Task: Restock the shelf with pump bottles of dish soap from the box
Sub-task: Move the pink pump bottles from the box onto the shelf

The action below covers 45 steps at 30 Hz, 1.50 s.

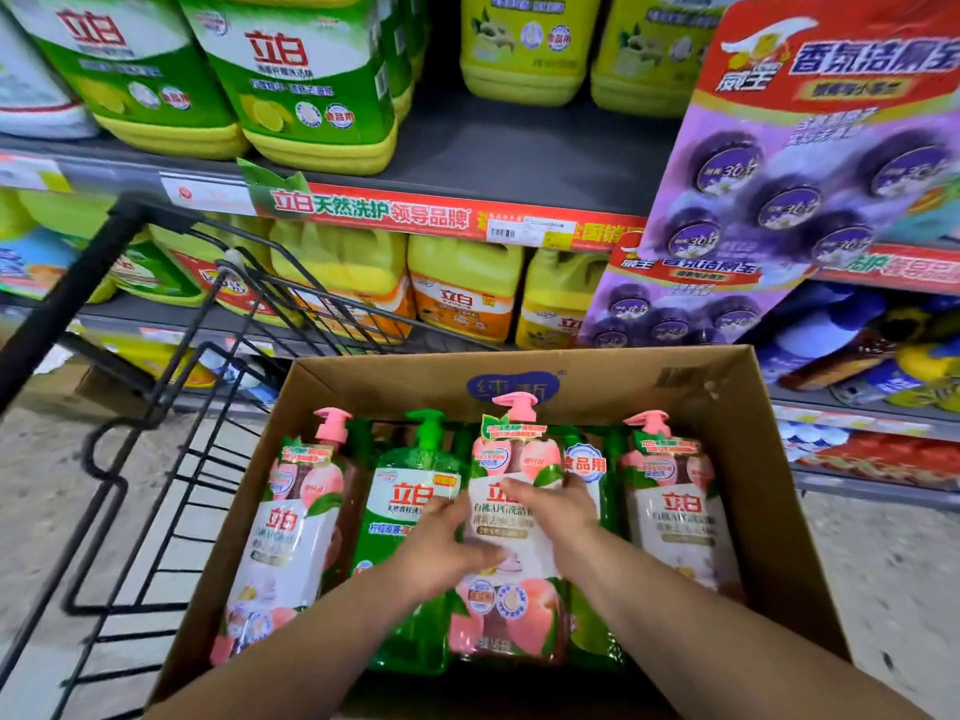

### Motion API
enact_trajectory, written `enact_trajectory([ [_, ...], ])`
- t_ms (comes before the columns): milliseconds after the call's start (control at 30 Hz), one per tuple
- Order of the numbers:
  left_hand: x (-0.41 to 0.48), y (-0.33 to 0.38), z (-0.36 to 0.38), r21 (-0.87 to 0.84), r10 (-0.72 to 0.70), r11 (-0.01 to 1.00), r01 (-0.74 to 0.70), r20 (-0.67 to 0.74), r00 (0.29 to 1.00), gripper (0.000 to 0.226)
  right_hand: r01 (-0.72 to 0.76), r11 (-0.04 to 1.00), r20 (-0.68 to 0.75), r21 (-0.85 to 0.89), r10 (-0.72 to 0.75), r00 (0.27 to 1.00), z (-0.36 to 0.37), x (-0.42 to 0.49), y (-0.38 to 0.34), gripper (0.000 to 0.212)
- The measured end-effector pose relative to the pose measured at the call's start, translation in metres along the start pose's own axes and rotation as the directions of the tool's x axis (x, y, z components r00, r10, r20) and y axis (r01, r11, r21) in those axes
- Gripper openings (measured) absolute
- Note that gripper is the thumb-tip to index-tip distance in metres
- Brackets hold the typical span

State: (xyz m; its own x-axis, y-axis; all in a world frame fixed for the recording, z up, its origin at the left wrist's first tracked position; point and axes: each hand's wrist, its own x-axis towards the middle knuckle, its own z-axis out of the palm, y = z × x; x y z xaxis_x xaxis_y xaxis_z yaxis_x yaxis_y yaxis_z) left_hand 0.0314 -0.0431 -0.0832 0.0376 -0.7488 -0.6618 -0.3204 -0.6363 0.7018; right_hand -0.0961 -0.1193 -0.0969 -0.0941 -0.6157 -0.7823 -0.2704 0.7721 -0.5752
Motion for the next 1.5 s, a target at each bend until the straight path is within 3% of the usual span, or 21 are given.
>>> enact_trajectory([
  [200,-0.001,0.000,-0.001,0.004,-0.008,1.000,0.008,0.027,1.000,0.070,-0.010,0.999,0.082,0.044,0.006,0.997,-0.006,-0.002,-0.003,0.082],
  [367,0.000,0.002,0.001,0.060,0.001,0.998,-0.002,0.014,1.000,0.075,-0.067,0.993,0.162,0.097,0.051,0.985,-0.012,-0.010,-0.010,0.055],
  [500,-0.003,0.004,0.004,0.072,-0.018,0.997,0.023,-0.063,0.998,0.083,-0.019,0.991,0.146,0.134,-0.001,0.989,-0.014,-0.014,-0.010,0.052],
  [733,-0.006,0.003,0.004,-0.231,-0.011,0.973,-0.018,-0.126,0.992,0.059,0.081,0.972,0.155,0.219,-0.117,0.981,-0.018,-0.021,-0.004,0.049],
  [933,-0.021,0.013,-0.008,-0.486,0.042,0.874,-0.015,0.044,0.998,0.042,0.031,0.931,0.270,0.363,-0.137,0.953,-0.024,-0.046,-0.010,0.051],
  [1067,-0.028,0.026,-0.016,-0.562,0.093,0.826,-0.051,0.046,0.995,0.033,0.069,0.926,0.286,0.371,-0.185,0.940,-0.025,-0.064,-0.026,0.061],
  [1300,-0.040,0.063,-0.018,-0.541,0.232,0.823,-0.175,0.037,0.972,0.035,0.193,0.895,0.190,0.403,-0.288,0.939,-0.049,-0.090,-0.047,0.072],
  [1500,-0.048,0.103,0.002,-0.495,0.361,0.831,-0.254,0.132,0.923,0.042,0.286,0.823,0.035,0.490,-0.347,0.937,-0.091,-0.119,-0.048,0.063],
])
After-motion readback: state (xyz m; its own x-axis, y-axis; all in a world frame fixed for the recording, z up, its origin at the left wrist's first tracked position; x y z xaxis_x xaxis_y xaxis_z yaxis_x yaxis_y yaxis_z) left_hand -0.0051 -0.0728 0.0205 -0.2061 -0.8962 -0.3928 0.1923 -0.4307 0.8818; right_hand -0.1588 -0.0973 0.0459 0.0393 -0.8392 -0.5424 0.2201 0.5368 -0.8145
